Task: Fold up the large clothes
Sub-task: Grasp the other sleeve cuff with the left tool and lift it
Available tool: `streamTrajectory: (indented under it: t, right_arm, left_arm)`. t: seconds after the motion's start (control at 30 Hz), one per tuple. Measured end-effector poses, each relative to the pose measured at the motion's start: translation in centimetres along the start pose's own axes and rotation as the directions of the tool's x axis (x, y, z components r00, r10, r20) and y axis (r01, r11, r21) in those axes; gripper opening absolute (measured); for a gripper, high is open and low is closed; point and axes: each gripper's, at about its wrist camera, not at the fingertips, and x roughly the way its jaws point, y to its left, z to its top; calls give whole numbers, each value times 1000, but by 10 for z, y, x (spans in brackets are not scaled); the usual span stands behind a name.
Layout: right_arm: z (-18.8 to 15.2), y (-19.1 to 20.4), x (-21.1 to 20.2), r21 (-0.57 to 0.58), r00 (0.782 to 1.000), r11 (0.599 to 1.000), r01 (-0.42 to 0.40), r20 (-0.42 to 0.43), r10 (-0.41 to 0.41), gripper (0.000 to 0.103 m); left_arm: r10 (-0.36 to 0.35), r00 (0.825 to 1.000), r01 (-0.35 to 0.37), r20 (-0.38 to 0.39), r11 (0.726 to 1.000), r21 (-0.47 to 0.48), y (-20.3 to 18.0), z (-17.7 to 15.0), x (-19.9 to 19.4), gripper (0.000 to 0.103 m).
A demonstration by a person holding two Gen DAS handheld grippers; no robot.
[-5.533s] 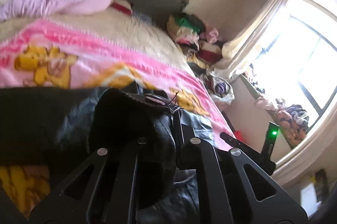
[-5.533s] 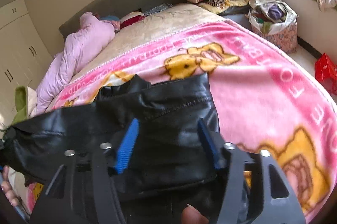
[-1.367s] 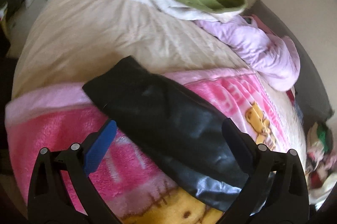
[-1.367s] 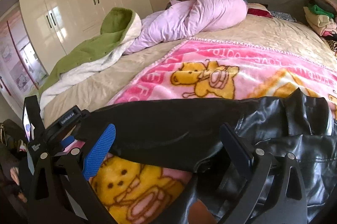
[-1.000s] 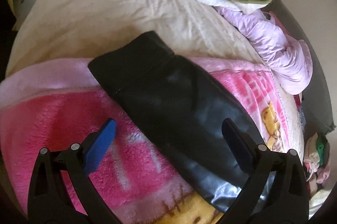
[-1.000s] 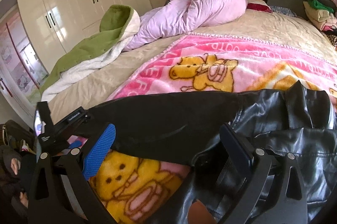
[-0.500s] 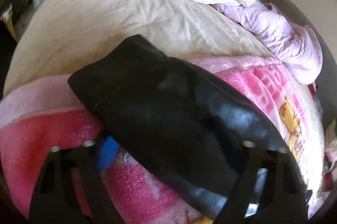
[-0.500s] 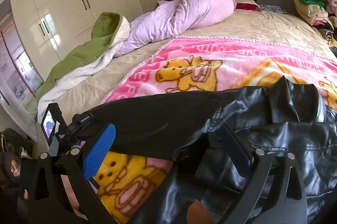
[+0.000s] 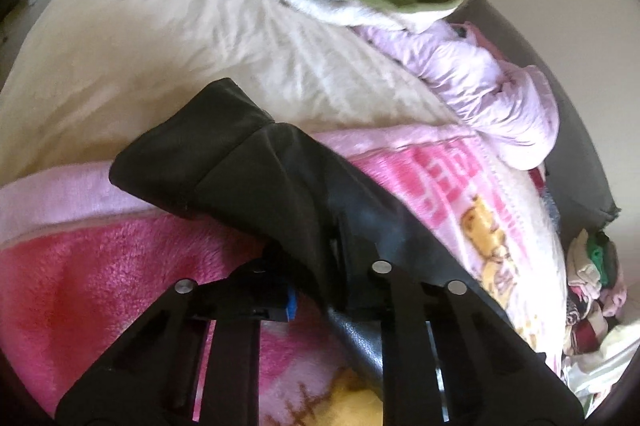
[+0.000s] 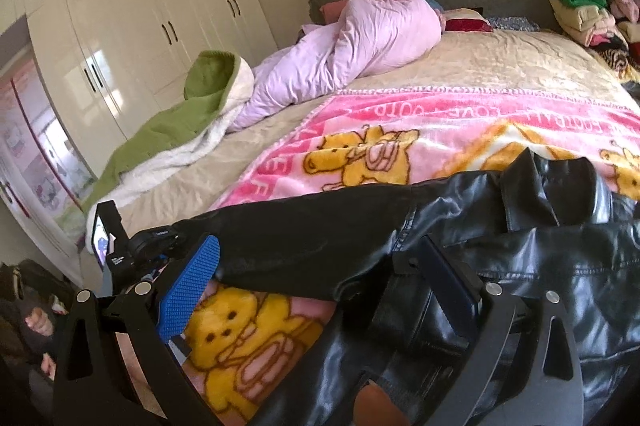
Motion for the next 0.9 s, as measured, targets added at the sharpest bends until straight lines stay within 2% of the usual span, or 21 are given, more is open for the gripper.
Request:
streamTrajectory:
  t: [0.1, 0.3, 0.53, 0.7, 0.9]
  right_arm:
    - [-3, -5, -7, 35, 1000, 999, -17, 3, 17, 98]
    - [-8, -17, -18, 73, 1000, 997, 2, 11, -3, 98]
    - [-10, -33, -36, 111, 998, 993, 31, 42, -36, 98]
    - [-16, -44, -51, 152, 997, 988, 30, 69, -41, 98]
    - [-23, -57, -71, 157, 992, 985, 69, 98, -85, 98]
  left_arm:
    - [-42, 999, 42, 13, 999, 23, -10, 0, -9, 6]
    - [-114, 993, 112, 17, 987, 111, -36, -3, -24, 2]
    - [-209, 978, 204, 14, 966, 156, -53, -9, -41, 2]
    - [-246, 969, 241, 6, 955, 172, -60, -12, -49, 2]
    - [-280, 960, 271, 19, 943, 195, -66, -15, -60, 2]
